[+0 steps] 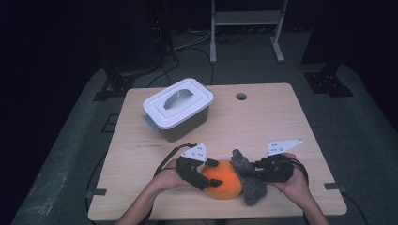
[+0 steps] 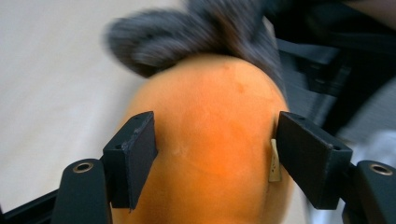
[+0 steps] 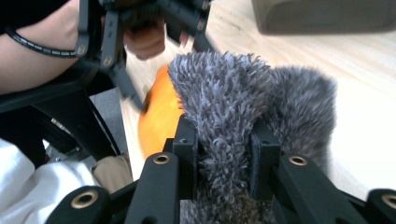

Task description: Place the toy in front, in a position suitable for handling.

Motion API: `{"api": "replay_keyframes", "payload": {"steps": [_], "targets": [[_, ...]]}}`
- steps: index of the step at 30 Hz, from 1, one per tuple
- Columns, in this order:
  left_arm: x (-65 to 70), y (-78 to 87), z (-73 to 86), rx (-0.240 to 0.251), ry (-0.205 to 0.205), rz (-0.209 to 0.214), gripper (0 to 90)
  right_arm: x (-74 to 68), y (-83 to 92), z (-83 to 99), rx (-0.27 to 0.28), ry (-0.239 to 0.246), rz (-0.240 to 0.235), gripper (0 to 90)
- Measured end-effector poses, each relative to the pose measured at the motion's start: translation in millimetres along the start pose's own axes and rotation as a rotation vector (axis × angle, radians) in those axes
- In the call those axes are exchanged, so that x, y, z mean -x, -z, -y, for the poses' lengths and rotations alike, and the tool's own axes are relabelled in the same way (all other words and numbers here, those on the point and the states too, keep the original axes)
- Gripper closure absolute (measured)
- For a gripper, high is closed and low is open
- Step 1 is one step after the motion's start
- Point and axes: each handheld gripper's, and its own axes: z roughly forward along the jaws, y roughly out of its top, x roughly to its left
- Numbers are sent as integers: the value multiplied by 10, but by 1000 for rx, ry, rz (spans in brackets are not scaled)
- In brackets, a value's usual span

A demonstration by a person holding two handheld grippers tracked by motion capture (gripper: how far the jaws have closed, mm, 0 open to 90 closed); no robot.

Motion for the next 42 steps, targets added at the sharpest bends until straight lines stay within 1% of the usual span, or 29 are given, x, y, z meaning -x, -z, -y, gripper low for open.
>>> {"api": "replay_keyframes", "payload": {"steps": [2,3,4,6,8,9,10,11,12,13,14,15,17,19,20,22,23,24,26,27,28,29,30,32,33,36,38,40,42], "targets": [[11,17,-21,-1,-6,24,282,-7,-32,1,-24,5,-4,688],[15,25,-37,14,4,29,269,-6,-55,13,-36,7,-7,688],[16,28,-48,22,2,23,243,-3,-84,34,-49,-2,-22,688],[12,16,-54,23,3,-12,180,3,-93,50,-57,-6,-49,687],[-11,-28,-40,0,22,-35,116,-6,-89,56,-68,-6,-70,687],[-29,-61,-25,-15,38,-31,103,-13,-92,61,-74,-3,-82,687],[-44,-91,-6,-23,60,-15,99,-18,-99,63,-76,-1,-92,687],[-46,-120,7,-23,78,-11,99,-21,-102,58,-79,2,-91,688],[-35,-131,7,-32,69,-15,126,-23,-101,49,-83,8,-85,688],[-18,-124,-1,-31,49,-26,211,-25,-96,34,-84,11,-75,688],[10,-96,-21,-17,19,-55,277,-25,-90,25,-80,14,-69,688],[25,-80,-33,-3,4,-80,347,-26,-75,7,-61,17,-56,690],[60,-37,-70,37,-34,-150,409,-30,-40,-33,-32,28,-26,692],[82,-23,-100,41,-68,-219,437,-28,-9,-69,14,27,-11,692],[81,-25,-104,41,-68,-225,431,-32,4,-92,37,27,5,690],[69,-33,-88,35,-57,-205,407,-28,-18,-92,42,30,30,687],[65,-41,-77,28,-54,-194,387,-21,-38,-78,32,30,39,687],[64,-42,-76,28,-53,-191,348,-5,-87,-43,5,23,49,687],[40,-33,-88,55,-29,-206,257,0,-176,9,-27,20,26,688],[23,-34,-94,64,-11,-216,201,-13,-197,12,-31,24,13,688],[5,-47,-86,53,2,-215,183,-36,-211,3,-33,33,-1,688],[-1,-64,-70,37,-5,-212,200,-66,-217,-13,-43,51,4,688],[-6,-95,-31,7,-15,-204,230,-77,-215,-17,-50,56,11,688],[-13,-122,12,2,-2,-171,270,-56,-194,17,-62,44,5,691],[-8,-123,20,1,-10,-167,272,-44,-183,39,-70,38,4,692],[-4,-115,22,-2,-13,-164,273,29,-81,123,-91,-4,24,693],[-13,-105,39,2,-11,-158,270,106,33,175,-96,-38,70,693],[-16,-98,48,4,-9,-156,259,188,206,229,-61,-81,93,694],[-18,-101,46,4,-7,-154,248,223,361,244,-35,-94,128,694]]}}
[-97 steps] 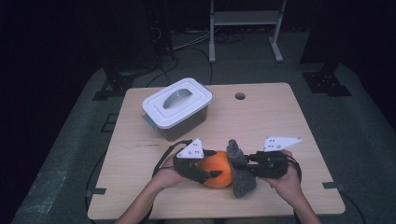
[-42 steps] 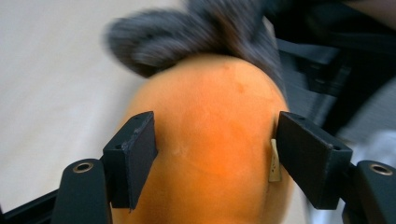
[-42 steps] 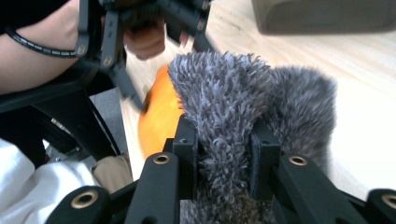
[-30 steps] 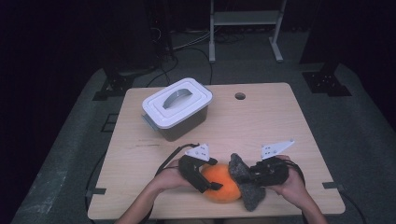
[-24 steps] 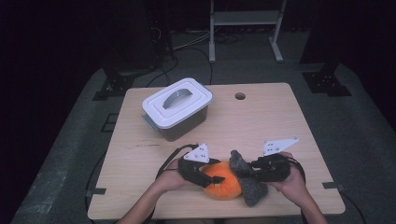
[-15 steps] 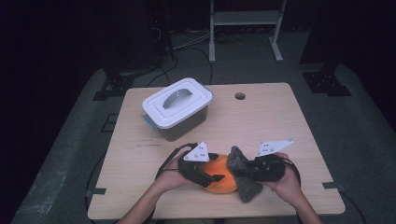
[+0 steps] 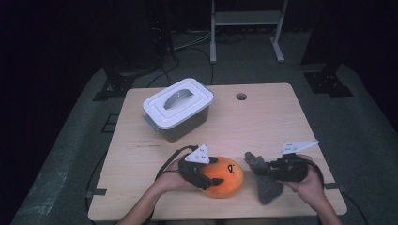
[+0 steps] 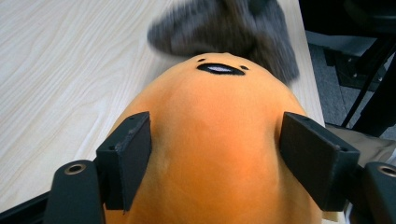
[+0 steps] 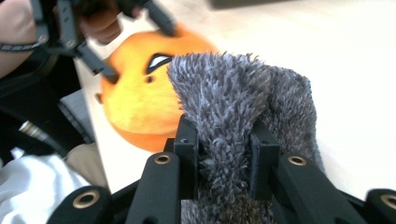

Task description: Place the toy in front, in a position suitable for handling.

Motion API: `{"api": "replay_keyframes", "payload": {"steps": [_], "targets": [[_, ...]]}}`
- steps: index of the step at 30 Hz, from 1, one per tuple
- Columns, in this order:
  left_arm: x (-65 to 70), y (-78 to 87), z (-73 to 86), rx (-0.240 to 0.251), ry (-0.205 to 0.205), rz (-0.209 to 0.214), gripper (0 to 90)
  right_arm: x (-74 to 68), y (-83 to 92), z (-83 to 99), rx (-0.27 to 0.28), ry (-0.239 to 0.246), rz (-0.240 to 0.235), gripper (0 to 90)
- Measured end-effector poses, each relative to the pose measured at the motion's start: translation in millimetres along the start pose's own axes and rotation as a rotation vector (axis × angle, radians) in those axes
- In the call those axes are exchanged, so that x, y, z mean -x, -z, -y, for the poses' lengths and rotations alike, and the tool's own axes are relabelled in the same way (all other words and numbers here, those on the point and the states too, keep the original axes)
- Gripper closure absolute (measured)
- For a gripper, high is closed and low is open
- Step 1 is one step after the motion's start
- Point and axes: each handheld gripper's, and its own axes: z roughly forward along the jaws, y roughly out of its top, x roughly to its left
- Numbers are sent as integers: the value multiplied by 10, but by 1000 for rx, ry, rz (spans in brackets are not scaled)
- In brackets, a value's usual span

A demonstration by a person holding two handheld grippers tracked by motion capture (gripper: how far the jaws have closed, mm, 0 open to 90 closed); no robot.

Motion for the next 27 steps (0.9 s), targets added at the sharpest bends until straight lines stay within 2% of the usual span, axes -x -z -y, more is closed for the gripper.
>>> {"api": "replay_keyframes", "payload": {"steps": [4,9,12,14,17,18,20,22,24,27], "targets": [[10,-15,-10,-2,-11,3,222,115,331,37,35,-20,78,694],[17,-19,-18,-1,-15,2,213,248,667,107,37,-46,184,695],[31,-30,-31,-6,-29,1,194,332,811,150,39,-62,244,693],[43,-33,-37,-5,-32,1,190,371,821,178,21,-68,274,692],[40,-29,-42,-8,-38,2,182,445,717,256,-1,-90,266,682],[37,-29,-42,-7,-38,4,179,468,652,288,-9,-103,249,668],[28,-18,-43,-2,-37,7,175,509,488,354,-17,-125,183,586],[21,10,-51,8,-41,6,175,511,389,368,-7,-128,144,530],[4,47,-63,25,-30,14,178,494,357,350,9,-122,129,476],[-8,101,-85,52,-27,12,178,463,353,315,67,-112,110,431]]}}
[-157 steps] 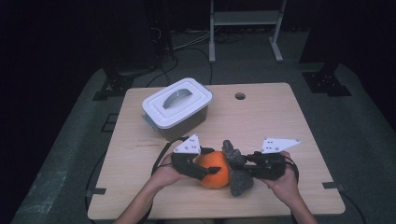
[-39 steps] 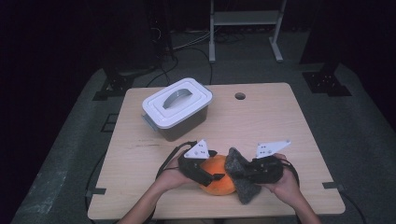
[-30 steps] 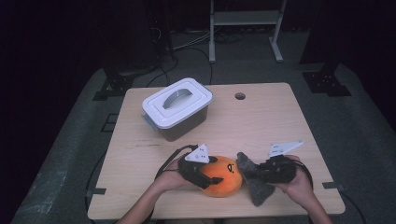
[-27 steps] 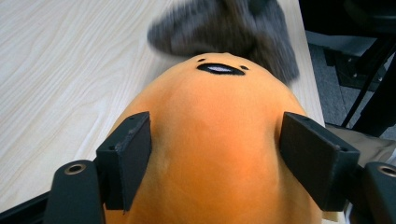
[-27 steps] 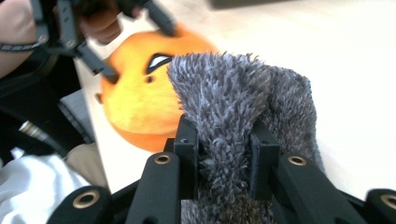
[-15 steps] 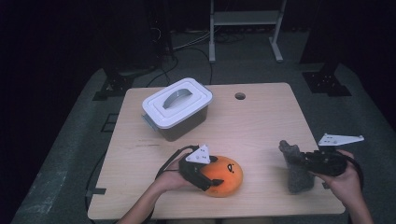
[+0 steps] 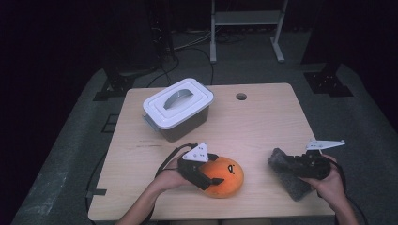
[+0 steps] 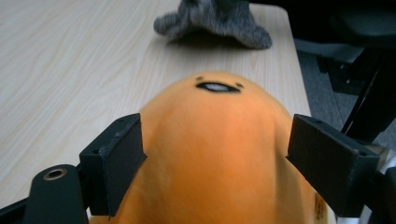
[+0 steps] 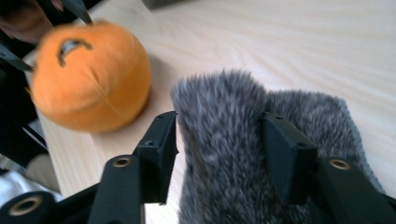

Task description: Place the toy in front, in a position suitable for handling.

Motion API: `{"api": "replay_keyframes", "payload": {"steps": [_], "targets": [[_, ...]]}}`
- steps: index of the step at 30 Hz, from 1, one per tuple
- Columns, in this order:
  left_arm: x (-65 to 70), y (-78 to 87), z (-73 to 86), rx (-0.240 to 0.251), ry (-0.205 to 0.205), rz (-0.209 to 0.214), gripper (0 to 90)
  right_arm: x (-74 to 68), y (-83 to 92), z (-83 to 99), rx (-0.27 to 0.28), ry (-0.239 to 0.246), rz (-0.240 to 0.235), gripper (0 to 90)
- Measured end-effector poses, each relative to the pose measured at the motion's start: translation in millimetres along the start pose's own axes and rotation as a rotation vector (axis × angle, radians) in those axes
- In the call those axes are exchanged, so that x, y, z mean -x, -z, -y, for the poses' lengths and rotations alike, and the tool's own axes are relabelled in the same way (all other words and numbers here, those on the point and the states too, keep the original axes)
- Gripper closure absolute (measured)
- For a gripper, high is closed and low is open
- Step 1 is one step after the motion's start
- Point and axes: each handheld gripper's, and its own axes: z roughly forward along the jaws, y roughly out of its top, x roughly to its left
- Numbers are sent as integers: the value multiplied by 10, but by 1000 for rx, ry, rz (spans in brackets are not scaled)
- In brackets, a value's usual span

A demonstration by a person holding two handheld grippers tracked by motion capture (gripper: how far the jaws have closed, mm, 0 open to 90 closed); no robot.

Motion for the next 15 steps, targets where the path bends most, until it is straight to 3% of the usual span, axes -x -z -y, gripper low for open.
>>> {"api": "replay_keyframes", "payload": {"steps": [4,15], "targets": [[-3,34,-17,11,8,-10,152,-42,-32,-22,16,17,-5,430],[-84,197,-22,57,13,-47,121,-141,-155,3,-15,45,-41,415]]}}
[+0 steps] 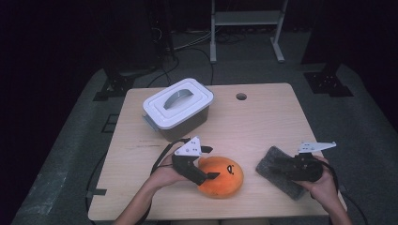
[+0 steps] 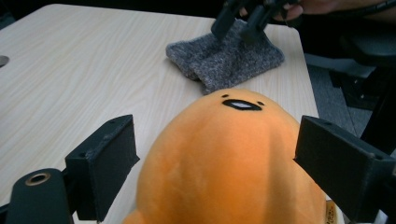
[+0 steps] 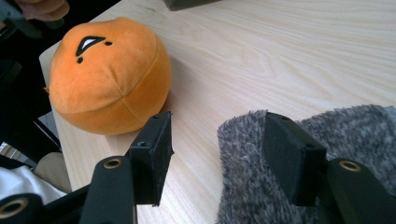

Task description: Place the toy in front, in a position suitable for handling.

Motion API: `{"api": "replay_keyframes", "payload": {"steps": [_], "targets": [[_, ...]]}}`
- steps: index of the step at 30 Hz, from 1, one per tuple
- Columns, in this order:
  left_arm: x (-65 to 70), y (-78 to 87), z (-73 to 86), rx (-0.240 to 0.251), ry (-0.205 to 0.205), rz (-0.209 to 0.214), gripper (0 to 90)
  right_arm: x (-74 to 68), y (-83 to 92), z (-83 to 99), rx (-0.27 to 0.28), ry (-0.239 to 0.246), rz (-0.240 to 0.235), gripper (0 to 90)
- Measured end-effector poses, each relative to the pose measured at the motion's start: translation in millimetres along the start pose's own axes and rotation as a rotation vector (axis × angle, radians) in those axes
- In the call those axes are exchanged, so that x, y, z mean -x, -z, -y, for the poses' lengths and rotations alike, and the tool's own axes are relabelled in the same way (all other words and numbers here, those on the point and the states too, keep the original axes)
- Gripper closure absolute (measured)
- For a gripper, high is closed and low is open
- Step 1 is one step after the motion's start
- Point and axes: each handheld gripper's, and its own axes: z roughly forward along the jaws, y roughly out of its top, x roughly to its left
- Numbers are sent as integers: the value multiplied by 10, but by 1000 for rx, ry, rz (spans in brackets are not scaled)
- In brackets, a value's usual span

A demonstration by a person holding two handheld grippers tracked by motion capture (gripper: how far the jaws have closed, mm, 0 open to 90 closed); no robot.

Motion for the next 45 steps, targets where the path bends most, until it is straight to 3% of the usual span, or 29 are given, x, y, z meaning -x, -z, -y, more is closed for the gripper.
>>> {"api": "replay_keyframes", "payload": {"steps": [4,10,24,45], "targets": [[-40,72,-2,23,12,-2,133,-9,-1,19,-1,2,-8,401],[-149,214,-6,44,23,-49,118,-12,29,27,10,1,-20,380],[-409,538,10,39,44,-144,83,-29,-12,38,22,-16,-46,284],[-669,788,18,82,67,-200,83,-47,27,41,30,-2,-31,281]]}}
